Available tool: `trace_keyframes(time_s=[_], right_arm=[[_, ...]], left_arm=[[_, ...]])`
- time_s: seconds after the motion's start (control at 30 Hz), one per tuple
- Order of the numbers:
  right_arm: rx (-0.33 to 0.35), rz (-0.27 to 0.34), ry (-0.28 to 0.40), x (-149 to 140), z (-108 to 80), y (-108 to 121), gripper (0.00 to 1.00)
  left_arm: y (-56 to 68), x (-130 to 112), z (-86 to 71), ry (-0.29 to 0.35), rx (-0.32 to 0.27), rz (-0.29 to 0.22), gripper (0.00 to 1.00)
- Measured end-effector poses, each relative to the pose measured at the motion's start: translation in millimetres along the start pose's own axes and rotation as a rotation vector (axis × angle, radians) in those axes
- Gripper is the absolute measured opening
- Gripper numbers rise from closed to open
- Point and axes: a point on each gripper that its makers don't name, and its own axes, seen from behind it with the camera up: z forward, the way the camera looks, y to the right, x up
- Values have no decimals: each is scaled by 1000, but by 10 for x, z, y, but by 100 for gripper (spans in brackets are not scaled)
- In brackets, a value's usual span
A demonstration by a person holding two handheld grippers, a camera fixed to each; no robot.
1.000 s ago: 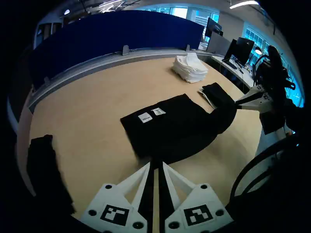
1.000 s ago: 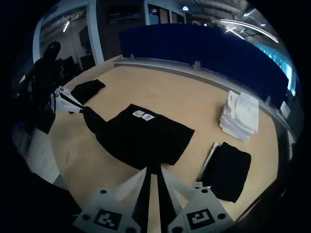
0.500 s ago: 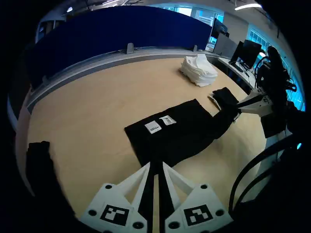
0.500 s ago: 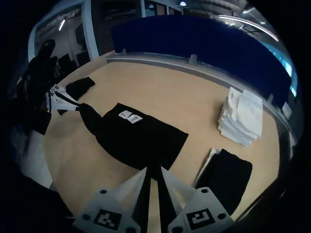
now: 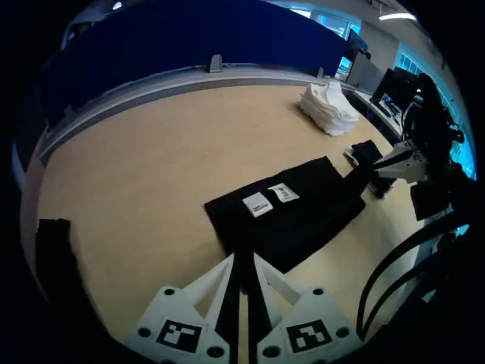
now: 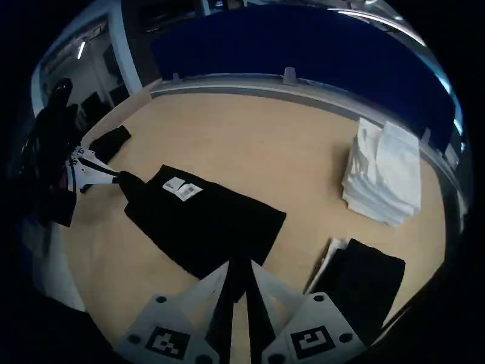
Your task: Fold towel
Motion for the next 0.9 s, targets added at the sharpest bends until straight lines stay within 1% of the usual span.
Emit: trace_keyframes(time_s=[0.17,0.3,0.5,0.63,0.73,0.8,0.83,0.87,0.9], right_arm=[[-7,1,-26,-13,110,53,11],[-20,14,-43,-26,201,114,11],[-33,45,-58,-40,336,182,12],[-46,51,-57,-9,396,227,14],[-62,51,-56,26,436,269,17],[-76,48,-55,54,462,299,25],[-83,45,-54,66,472,313,32],[-90,42,-53,78,482,326,40],[-96,39,-51,89,491,338,45]], left_arm=[[-32,37,139,-12,-5,5,7],[-88,62,251,-16,6,14,7],[-154,62,393,-25,22,1,7],[-193,72,458,-22,38,-3,7],[-223,67,508,-29,50,-5,8],[-251,67,544,-35,61,-4,10],[-267,75,558,-33,68,-2,12],[-283,84,571,-32,74,1,17],[-301,95,583,-30,82,3,22]])
